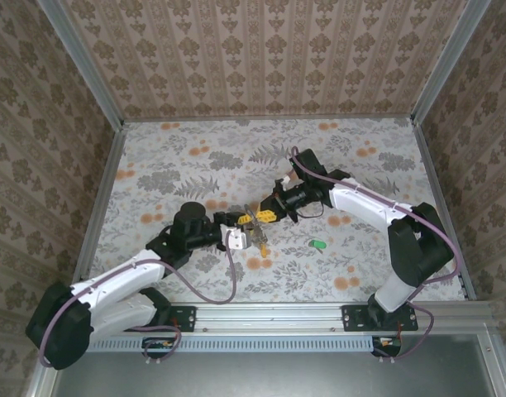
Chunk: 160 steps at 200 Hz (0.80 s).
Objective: Put the keys on the keyring
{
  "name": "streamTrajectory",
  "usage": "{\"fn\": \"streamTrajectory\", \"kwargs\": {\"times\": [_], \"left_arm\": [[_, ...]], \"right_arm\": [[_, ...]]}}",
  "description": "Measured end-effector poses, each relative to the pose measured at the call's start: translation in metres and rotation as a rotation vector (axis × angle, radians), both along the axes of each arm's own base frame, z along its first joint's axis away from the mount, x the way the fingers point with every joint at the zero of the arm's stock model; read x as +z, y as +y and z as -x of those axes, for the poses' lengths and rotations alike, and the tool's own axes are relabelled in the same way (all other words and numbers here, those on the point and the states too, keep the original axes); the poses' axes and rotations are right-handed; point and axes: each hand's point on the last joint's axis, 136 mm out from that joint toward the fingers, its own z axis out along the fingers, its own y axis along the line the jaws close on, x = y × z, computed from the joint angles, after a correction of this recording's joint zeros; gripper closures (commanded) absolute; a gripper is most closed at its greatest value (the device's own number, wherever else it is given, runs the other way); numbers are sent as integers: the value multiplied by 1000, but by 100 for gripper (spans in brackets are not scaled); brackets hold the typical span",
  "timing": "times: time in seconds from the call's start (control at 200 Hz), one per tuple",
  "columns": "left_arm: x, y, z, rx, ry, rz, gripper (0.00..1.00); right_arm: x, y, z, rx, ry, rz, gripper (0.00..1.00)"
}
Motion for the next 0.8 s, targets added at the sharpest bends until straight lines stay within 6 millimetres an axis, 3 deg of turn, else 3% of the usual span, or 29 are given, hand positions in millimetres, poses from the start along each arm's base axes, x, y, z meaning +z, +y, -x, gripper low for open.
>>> {"fn": "streamTrajectory", "kwargs": {"times": [0.28, 0.52, 0.8], "left_arm": [[-1, -1, -2, -1, 7, 4, 66], [27, 17, -15, 77, -9, 89, 68], [15, 15, -14, 67, 62, 78, 67]], "right_arm": [[-2, 1, -1, -22, 20, -8, 100], [6, 2, 0, -21, -5, -27, 100], [9, 5, 2, -26, -3, -39, 100]]}}
